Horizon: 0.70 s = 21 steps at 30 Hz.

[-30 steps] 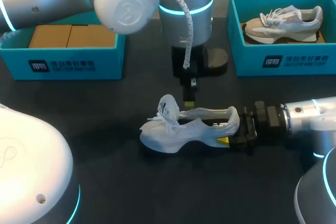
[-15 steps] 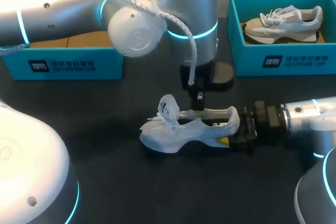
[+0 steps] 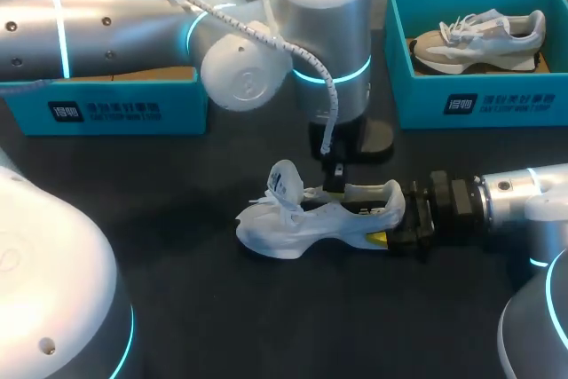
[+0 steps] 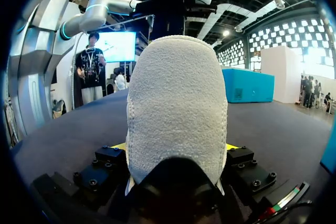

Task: Take the shoe out of the shoebox, open the shoe tongue, remove and reinsert the insole, then place the shoe into the shoebox

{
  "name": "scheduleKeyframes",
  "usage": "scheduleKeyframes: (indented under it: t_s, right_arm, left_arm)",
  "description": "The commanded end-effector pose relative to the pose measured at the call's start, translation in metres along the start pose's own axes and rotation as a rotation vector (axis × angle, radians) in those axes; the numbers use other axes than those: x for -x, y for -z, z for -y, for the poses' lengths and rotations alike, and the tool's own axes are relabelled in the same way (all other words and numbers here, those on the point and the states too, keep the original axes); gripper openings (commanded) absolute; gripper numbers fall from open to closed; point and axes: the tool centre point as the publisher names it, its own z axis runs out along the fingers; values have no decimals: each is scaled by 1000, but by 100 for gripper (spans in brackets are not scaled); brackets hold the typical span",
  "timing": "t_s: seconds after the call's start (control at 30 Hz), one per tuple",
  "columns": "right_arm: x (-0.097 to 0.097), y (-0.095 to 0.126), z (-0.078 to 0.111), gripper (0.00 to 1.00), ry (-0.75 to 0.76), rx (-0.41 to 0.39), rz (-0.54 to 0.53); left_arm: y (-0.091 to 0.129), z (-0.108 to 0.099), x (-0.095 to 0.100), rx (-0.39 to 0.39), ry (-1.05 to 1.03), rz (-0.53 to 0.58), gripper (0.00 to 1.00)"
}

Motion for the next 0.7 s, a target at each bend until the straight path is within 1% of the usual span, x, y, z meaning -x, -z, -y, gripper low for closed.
scheduleKeyframes:
  t_s: [0.03,0.27,0.4,0.7]
  right_arm:
    - [0,-1,2,0,1,-2,1]
    - [0,-1,2,0,1,-2,1]
    - [0,-1,2,0,1,-2,1]
    - [0,-1,2,0,1,-2,1]
  left_arm:
    - [-9,0,4,-1,7,-17,0]
    - [-14,-3,3,-6,17,-31,0]
    - [-16,-2,0,6,10,-30,0]
    - [-36,-7,-7,27,7,-98,0]
